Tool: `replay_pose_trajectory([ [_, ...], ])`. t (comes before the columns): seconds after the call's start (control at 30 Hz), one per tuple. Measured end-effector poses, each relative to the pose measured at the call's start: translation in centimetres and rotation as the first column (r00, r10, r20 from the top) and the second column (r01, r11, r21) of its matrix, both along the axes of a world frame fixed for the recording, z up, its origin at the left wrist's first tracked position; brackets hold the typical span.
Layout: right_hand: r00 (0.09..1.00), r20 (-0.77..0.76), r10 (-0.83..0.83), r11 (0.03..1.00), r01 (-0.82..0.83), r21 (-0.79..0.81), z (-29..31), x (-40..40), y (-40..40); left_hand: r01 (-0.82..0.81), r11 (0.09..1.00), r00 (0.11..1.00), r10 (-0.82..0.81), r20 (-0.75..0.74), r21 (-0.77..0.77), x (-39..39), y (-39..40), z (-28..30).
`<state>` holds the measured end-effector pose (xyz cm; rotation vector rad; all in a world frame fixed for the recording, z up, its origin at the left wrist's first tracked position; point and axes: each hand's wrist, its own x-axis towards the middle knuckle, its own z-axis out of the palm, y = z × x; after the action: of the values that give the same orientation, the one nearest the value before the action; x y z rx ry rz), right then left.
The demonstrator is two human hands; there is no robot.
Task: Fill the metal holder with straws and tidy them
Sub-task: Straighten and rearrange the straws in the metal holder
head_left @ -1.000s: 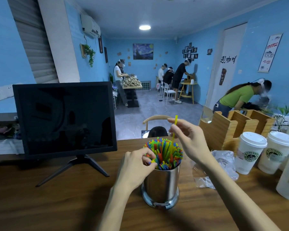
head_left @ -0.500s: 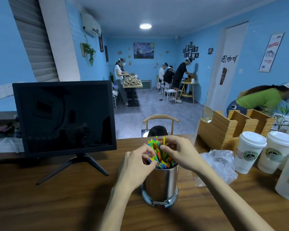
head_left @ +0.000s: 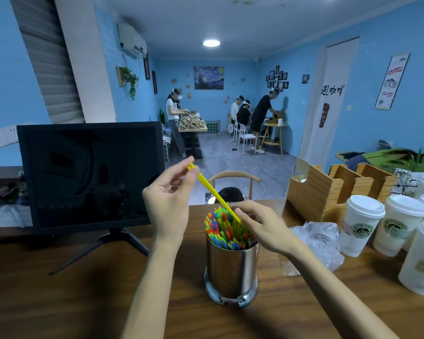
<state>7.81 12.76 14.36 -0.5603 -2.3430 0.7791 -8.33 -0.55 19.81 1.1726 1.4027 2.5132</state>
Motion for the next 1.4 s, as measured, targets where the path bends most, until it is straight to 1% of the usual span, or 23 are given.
replay_pose_trajectory([
  [0.07,0.999,-0.037,0.039,0.999,-0.039,-0.001,0.1,0.2,0.1,-0.021,0.997,0.995,0.013,0.102,0.077,-0.3,0.2,0.5],
  [0.13,0.993,-0.093,0.070,0.995,-0.076,-0.058,0.5,0.4,0.1,-0.051,0.991,0.978,0.024,0.208,0.122,-0.4,0.4,0.6],
  [0.2,0.978,-0.182,0.107,0.971,-0.142,-0.194,1.2,0.7,-0.1,-0.096,0.984,0.953,0.048,0.300,0.150,-0.5,0.6,0.3],
  [0.27,0.932,-0.346,0.103,0.900,-0.236,-0.366,2.0,1.1,-0.5,-0.141,0.978,0.934,0.081,0.347,0.153,-0.4,0.7,-0.2],
  [0.33,0.877,-0.481,0.017,0.828,-0.282,-0.485,2.9,1.3,-1.2,-0.145,0.980,0.926,0.086,0.367,0.137,-0.4,0.7,-0.8],
  [0.4,0.809,-0.577,-0.109,0.773,-0.296,-0.561,3.6,1.1,-1.2,-0.112,0.989,0.923,0.067,0.380,0.098,-0.2,0.7,-1.5],
  [0.47,0.725,-0.658,-0.205,0.728,-0.336,-0.597,4.5,0.9,-0.8,-0.057,0.998,0.925,0.039,0.377,0.036,0.1,0.6,-2.4],
  [0.53,0.643,-0.713,-0.278,0.690,-0.383,-0.614,5.4,0.9,-0.1,0.003,0.999,0.942,0.013,0.336,-0.047,0.7,0.4,-3.6],
  [0.57,0.613,-0.730,-0.301,0.674,-0.405,-0.618,5.8,0.9,0.1,0.038,0.996,0.949,-0.008,0.315,-0.087,1.0,0.4,-4.1],
  [0.63,0.590,-0.743,-0.317,0.659,-0.427,-0.620,6.3,0.7,0.4,0.116,0.980,0.957,-0.066,0.283,-0.164,1.3,0.2,-5.1],
  [0.7,0.602,-0.740,-0.300,0.683,-0.405,-0.607,6.4,0.4,0.5,0.187,0.944,0.967,-0.129,0.218,-0.273,1.4,0.2,-5.7],
  [0.77,0.630,-0.727,-0.271,0.765,-0.317,-0.560,6.5,0.1,0.5,0.209,0.891,0.978,-0.188,0.093,-0.403,1.3,0.2,-6.0],
  [0.83,0.669,-0.704,-0.241,0.880,-0.155,-0.448,6.6,0.0,0.3,0.136,0.854,0.980,-0.191,-0.059,-0.501,1.3,0.1,-6.4],
  [0.87,0.682,-0.692,-0.235,0.922,-0.069,-0.380,6.6,-0.1,0.3,0.077,0.850,0.980,-0.162,-0.119,-0.521,1.2,-0.1,-6.5],
  [0.93,0.711,-0.668,-0.220,0.970,0.086,-0.227,6.4,0.0,0.3,-0.015,0.845,0.971,-0.115,-0.209,-0.535,0.8,-0.5,-6.7],
  [1.0,0.748,-0.633,-0.199,0.978,0.188,-0.087,5.9,0.0,0.2,-0.010,0.801,0.941,-0.196,-0.277,-0.599,0.6,-1.0,-6.8],
  [1.03,0.755,-0.626,-0.194,0.977,0.208,-0.052,5.6,-0.1,0.0,-0.020,0.766,0.916,-0.244,-0.319,-0.643,0.7,-1.3,-6.8],
  [1.1,0.738,-0.649,-0.187,0.978,0.203,-0.051,5.4,-0.2,-0.3,-0.112,0.720,0.868,-0.265,-0.420,-0.685,1.0,-1.5,-6.8],
  [1.17,0.700,-0.694,-0.166,0.983,0.176,-0.058,5.5,-0.2,-0.8,-0.188,0.715,0.854,-0.220,-0.472,-0.674,1.1,-1.3,-7.1],
  [1.23,0.651,-0.746,-0.139,0.984,0.175,-0.031,5.7,-0.1,-1.1,-0.228,0.702,0.865,-0.172,-0.472,-0.674,1.0,-1.1,-7.5],
  [1.3,0.603,-0.789,-0.117,0.981,0.193,0.002,6.0,0.1,-1.2,-0.237,0.711,0.872,-0.145,-0.468,-0.662,0.9,-1.0,-8.1],
  [1.37,0.594,-0.796,-0.116,0.968,0.247,0.044,6.0,0.5,-0.8,-0.226,0.755,0.873,-0.123,-0.471,-0.616,0.9,-0.9,-8.3],
  [1.4,0.622,-0.773,-0.124,0.955,0.286,0.076,5.9,0.6,-0.4,-0.220,0.778,0.876,-0.108,-0.471,-0.588,0.9,-0.9,-8.4],
])
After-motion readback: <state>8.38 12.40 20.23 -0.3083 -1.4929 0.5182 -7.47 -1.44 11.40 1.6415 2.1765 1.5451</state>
